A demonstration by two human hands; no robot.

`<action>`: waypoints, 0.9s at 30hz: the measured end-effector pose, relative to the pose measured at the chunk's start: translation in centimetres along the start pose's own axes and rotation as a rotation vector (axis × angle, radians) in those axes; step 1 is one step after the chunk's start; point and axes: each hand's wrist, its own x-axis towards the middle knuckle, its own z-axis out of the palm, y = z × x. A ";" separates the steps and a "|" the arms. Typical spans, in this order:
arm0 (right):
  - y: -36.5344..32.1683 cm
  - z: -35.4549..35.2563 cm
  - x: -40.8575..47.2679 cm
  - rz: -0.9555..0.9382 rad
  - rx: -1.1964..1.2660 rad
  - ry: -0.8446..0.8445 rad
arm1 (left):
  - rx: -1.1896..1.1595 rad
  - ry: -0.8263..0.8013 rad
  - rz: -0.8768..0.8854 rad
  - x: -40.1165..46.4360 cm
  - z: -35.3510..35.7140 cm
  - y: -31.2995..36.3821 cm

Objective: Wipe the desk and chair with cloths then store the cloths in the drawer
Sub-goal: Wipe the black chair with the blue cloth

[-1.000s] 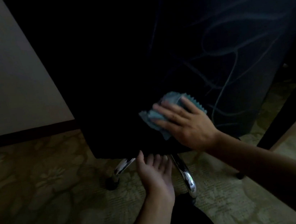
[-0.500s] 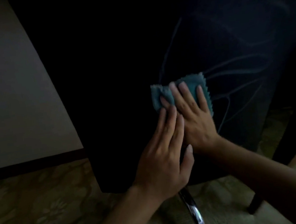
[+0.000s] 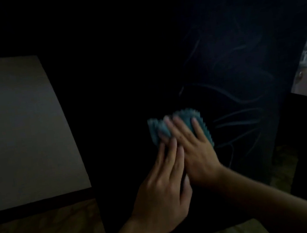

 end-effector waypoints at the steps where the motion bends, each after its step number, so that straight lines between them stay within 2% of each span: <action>1: -0.4 0.3 -1.7 -0.086 -0.021 -0.060 | 0.004 -0.047 0.015 -1.7 0.7 -0.3; 3: 0.2 -0.1 -2.6 -0.278 -0.097 -0.165 | -0.010 -0.109 0.076 -3.5 1.0 -1.3; 5: 2.2 -1.4 0.4 -0.347 -0.099 -0.124 | -0.040 -0.054 0.096 -1.8 -0.2 -1.9; 9: 6.6 -5.5 10.2 0.015 -0.028 0.213 | -0.043 0.177 -0.001 6.1 -4.1 -0.6; 11: 6.0 -5.5 10.6 0.089 0.015 0.265 | -0.028 0.212 -0.038 7.7 -4.7 -0.3; 14: 4.0 -3.7 5.3 -0.048 0.006 0.064 | 0.053 0.167 0.038 5.7 -4.2 -0.6; 16: 5.4 -4.2 4.1 -0.195 -0.068 -0.038 | 0.095 0.099 0.127 4.9 -4.5 -1.1; 18: 8.1 -5.9 7.2 -0.213 -0.101 0.008 | 0.103 0.140 0.155 6.4 -5.7 -1.4; 21: 9.6 -8.2 12.4 0.012 -0.074 0.162 | 0.101 0.299 0.151 10.2 -8.5 -0.6; 23: 7.7 -6.8 11.7 0.094 -0.044 0.157 | 0.121 0.318 0.202 11.3 -9.1 -0.2; 25: 5.5 -4.7 8.3 0.017 -0.092 0.053 | 0.141 0.262 0.251 11.2 -8.5 -0.5; 27: 6.1 -4.5 6.7 -0.140 -0.167 -0.030 | 0.174 0.216 0.260 11.2 -8.0 -0.6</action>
